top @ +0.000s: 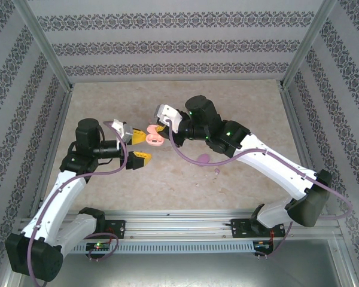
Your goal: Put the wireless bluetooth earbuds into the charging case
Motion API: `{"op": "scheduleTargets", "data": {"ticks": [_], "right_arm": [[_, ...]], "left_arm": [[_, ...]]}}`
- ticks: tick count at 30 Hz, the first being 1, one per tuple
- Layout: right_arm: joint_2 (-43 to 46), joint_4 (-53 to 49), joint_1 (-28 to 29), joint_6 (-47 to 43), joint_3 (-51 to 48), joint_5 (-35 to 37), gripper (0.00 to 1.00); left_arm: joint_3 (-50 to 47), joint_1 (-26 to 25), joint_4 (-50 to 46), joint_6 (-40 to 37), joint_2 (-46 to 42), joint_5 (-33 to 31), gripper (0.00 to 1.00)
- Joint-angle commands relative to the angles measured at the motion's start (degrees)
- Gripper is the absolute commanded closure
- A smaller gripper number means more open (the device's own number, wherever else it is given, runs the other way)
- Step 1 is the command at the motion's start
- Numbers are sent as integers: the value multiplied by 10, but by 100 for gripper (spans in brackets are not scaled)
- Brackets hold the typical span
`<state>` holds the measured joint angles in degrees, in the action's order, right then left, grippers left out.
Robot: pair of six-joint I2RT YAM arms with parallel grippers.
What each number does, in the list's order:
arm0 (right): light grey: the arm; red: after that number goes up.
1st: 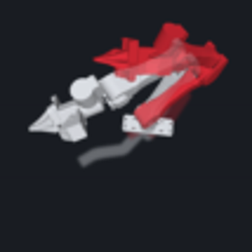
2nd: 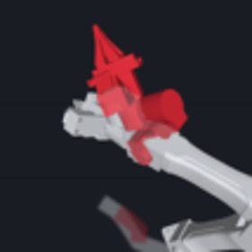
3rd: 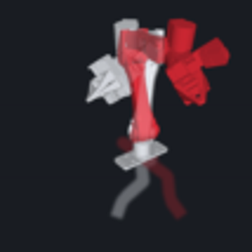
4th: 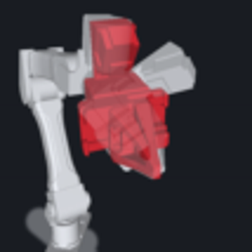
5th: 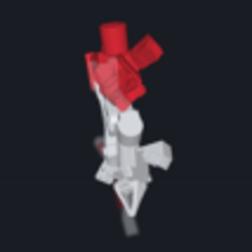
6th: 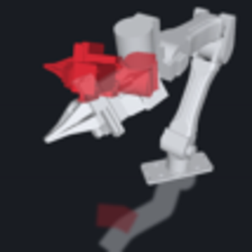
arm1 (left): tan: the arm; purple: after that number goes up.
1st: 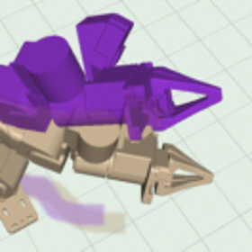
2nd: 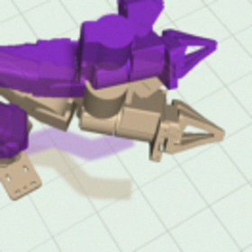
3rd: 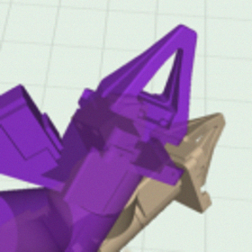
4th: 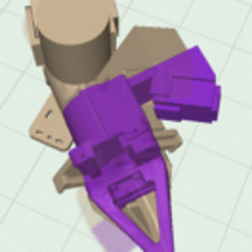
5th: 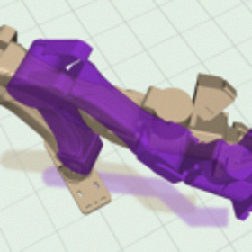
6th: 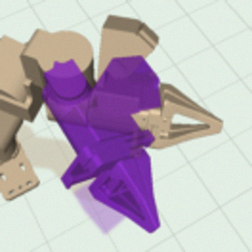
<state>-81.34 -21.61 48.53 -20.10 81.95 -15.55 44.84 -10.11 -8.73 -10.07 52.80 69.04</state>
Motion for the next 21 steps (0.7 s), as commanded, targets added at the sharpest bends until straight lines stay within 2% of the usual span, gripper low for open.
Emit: {"op": "scheduleTargets", "data": {"ticks": [1,7,11,16,21], "right_arm": [[9,-1,6,8,6,-37,100],[4,-9,10,10,15,-40,100],[-2,-11,10,12,20,-43,100],[-6,-15,10,16,27,-47,100],[-8,-16,10,19,30,-49,100]], "left_arm": [[-13,3,83,9,-1,26,19],[-15,3,121,32,7,45,26],[-23,3,151,56,10,57,34],[-26,3,156,62,12,65,35],[-27,3,160,63,13,70,44]]}}
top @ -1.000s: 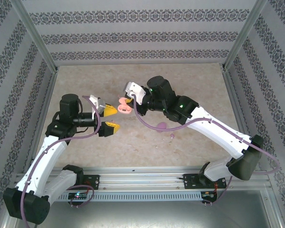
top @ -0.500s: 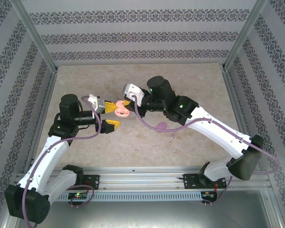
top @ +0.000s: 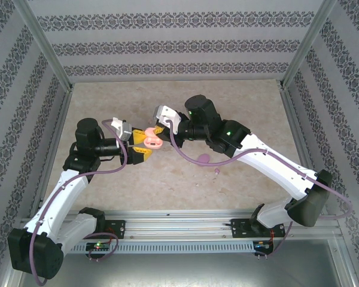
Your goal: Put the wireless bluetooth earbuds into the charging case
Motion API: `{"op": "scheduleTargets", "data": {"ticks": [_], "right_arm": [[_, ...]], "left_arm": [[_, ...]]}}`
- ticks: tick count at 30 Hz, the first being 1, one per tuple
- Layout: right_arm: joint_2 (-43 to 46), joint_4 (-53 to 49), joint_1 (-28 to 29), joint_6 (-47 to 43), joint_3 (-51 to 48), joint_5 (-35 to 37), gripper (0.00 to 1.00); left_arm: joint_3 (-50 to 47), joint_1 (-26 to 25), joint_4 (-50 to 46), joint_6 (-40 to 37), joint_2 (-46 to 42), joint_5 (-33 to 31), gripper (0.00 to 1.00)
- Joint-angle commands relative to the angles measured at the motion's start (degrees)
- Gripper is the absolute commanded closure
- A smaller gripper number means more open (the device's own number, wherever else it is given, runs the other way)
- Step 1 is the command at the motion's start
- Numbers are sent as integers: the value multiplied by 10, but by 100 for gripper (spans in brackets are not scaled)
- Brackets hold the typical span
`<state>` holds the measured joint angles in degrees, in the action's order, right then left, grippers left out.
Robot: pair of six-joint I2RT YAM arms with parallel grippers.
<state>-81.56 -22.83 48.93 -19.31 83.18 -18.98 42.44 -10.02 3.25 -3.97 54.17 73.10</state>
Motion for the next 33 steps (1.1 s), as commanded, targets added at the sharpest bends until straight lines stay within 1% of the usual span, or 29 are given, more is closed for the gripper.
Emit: {"op": "scheduleTargets", "data": {"ticks": [1,2,9,15,17,21,24,28,33], "right_arm": [[-7,-4,6,12,19,-15,100],[-7,-5,6,13,19,-17,100],[-14,-8,6,16,23,-21,100],[-19,-15,6,18,31,-20,100],[-19,-15,6,21,33,-17,94],[-18,-15,6,25,36,-11,87],[-17,-15,6,29,37,-7,76],[-15,-13,6,46,43,-2,71],[-14,-13,6,88,57,-10,62]], "left_arm": [[-3,2,43,3,-1,29,45],[-5,2,46,5,0,28,45],[-9,2,67,14,2,28,57],[-16,2,67,14,-3,28,64],[-20,2,64,15,-6,27,66],[-25,2,59,14,-15,22,67],[-26,2,50,13,-21,16,67],[-26,2,34,10,-28,3,67],[-27,3,14,8,-30,-15,68]]}}
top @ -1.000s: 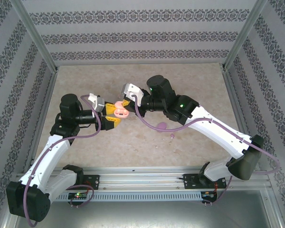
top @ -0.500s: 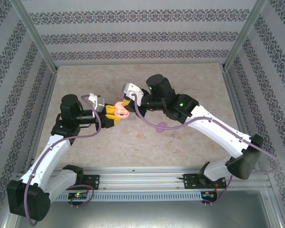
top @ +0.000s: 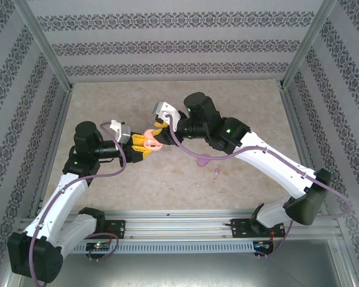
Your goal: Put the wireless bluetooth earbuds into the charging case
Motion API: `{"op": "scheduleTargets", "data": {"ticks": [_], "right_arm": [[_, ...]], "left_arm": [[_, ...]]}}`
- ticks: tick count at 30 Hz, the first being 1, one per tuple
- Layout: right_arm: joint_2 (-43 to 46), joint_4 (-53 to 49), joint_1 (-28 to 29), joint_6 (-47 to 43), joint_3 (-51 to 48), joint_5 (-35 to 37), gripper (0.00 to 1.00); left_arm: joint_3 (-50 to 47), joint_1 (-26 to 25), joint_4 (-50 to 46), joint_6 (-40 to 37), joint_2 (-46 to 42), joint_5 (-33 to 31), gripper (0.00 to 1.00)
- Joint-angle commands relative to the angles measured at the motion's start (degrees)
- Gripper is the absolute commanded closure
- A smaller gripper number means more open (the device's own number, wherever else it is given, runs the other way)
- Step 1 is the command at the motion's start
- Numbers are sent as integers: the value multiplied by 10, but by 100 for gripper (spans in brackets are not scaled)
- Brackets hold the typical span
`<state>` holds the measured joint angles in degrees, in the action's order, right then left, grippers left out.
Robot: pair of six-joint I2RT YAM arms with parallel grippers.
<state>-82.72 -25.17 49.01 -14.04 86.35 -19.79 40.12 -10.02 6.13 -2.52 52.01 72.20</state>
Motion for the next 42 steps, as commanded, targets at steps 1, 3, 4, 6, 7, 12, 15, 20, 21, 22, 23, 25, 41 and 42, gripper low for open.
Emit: {"op": "scheduleTargets", "data": {"ticks": [1,3,4,6,7,12,15,20,21,22,23,25,41,42], "right_arm": [[-3,9,5,46,30,-6,59],[-5,6,5,66,38,-12,55],[-5,4,5,80,41,-15,53],[-5,2,5,102,44,-20,52],[-5,1,5,117,46,-18,51],[-6,-18,-3,204,58,32,46],[-9,-38,-25,287,61,69,44],[-21,-47,-95,447,2,92,45],[-26,-41,-107,479,-15,89,46],[-33,-35,-117,500,-32,84,47],[-43,-33,-125,519,-45,83,48],[-74,-33,-127,539,-52,82,50],[-399,-8,-26,683,109,57,66],[-409,-14,-23,688,116,63,67]], "left_arm": [[-5,3,-20,-6,-9,-11,68],[-5,3,-31,-6,-10,-22,68],[-6,4,-35,-7,-11,-26,68],[-10,6,-36,0,-13,-36,69],[-12,7,-36,5,-13,-40,69],[-21,20,-41,28,-16,-61,70],[-25,30,-62,35,-24,-78,72],[-33,42,-105,28,-58,-110,72],[-33,43,-119,25,-66,-117,72],[-32,44,-130,20,-72,-121,72],[-30,45,-148,14,-80,-127,72],[-28,46,-175,5,-94,-138,72],[0,46,-254,-19,-140,-159,72],[1,46,-256,-21,-141,-161,71]]}}
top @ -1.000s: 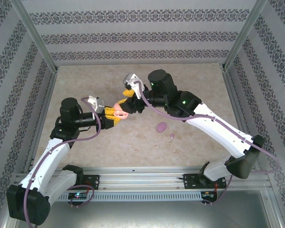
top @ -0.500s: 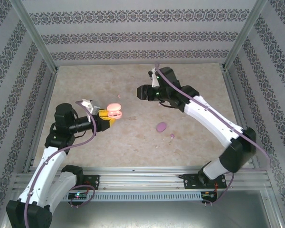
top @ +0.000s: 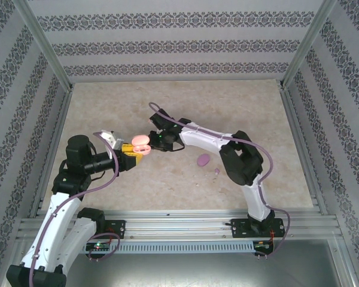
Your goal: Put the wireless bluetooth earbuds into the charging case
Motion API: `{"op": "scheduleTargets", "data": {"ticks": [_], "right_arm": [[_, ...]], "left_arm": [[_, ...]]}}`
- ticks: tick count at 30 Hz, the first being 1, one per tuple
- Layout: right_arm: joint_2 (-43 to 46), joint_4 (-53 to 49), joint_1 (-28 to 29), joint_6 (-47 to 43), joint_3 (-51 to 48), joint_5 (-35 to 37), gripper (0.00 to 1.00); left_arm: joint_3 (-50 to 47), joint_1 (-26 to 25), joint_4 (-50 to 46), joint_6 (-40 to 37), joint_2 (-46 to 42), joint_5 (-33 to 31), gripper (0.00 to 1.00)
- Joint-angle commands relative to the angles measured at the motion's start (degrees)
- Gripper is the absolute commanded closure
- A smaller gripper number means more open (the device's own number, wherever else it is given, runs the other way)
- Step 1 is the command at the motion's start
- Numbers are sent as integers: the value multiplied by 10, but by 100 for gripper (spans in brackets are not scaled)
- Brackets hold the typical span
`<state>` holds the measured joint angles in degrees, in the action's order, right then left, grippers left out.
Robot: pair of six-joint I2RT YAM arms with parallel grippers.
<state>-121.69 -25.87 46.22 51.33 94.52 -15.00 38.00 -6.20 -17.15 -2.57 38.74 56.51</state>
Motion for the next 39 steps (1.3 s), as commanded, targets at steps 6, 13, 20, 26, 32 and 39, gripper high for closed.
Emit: {"op": "scheduleTargets", "data": {"ticks": [6,13,20,26,32,39], "right_arm": [[-59,-43,22,43,80,46,73],[-94,-59,33,52,112,54,73],[-127,-70,40,59,148,51,72],[-144,-77,42,56,157,47,73],[-154,-78,42,55,154,48,74],[-177,-91,42,44,181,37,77]], "left_arm": [[23,8,-26,-21,-12,-6,71],[23,8,-26,-24,-13,-6,71],[29,8,-27,-24,-13,-5,71],[26,8,-26,-24,-13,-3,71],[23,7,-25,-25,-13,-1,71],[16,7,-18,-22,-16,3,71]]}}
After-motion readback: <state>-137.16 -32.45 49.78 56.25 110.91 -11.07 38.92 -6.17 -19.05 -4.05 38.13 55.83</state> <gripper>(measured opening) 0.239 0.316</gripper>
